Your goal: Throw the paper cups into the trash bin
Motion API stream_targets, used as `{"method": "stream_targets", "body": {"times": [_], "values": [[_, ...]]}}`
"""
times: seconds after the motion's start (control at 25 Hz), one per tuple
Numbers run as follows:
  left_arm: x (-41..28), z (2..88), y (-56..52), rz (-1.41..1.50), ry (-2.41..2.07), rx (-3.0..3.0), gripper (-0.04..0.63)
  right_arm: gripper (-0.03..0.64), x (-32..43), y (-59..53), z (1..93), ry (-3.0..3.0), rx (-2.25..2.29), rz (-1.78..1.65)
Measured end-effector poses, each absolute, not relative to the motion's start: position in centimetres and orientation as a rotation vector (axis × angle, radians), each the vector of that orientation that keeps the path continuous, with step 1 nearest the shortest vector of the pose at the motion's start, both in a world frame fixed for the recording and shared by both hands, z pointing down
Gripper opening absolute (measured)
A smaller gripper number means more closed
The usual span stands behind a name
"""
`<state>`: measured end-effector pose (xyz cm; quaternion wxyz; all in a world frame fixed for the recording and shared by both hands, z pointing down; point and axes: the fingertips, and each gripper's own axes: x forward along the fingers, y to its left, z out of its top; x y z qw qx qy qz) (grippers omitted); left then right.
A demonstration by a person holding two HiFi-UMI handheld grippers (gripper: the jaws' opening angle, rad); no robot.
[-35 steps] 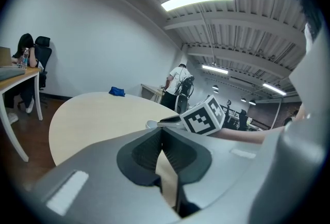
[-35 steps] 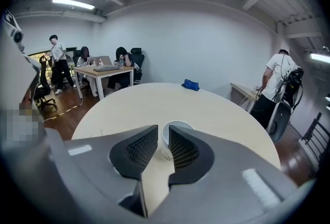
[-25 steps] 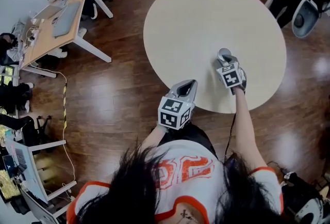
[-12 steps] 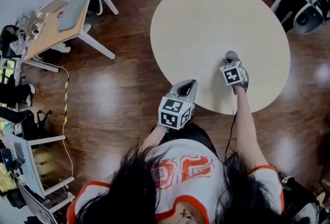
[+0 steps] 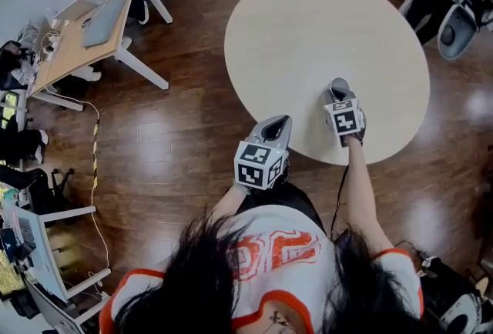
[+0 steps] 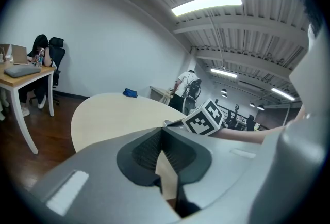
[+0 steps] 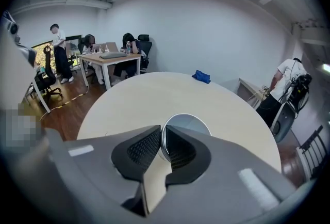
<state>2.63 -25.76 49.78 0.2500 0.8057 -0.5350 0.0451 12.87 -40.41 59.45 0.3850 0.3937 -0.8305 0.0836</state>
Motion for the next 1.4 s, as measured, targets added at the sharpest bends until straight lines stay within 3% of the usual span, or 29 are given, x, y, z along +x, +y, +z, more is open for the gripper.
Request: {"method": "stream_targets", "body": {"times": [0.88, 1.4], "values": [[-2.6, 50.0, -20.7, 0.116, -1.354, 2.215, 0.000, 0.034, 7.1, -23.0, 53.8, -2.275, 1.238, 0.616], [-4.0, 51.7, -15.9, 0.185, -1.268, 2.258, 0.000, 0.031, 4.2, -15.1, 54.2, -2.268, 1.313, 0.680]]}}
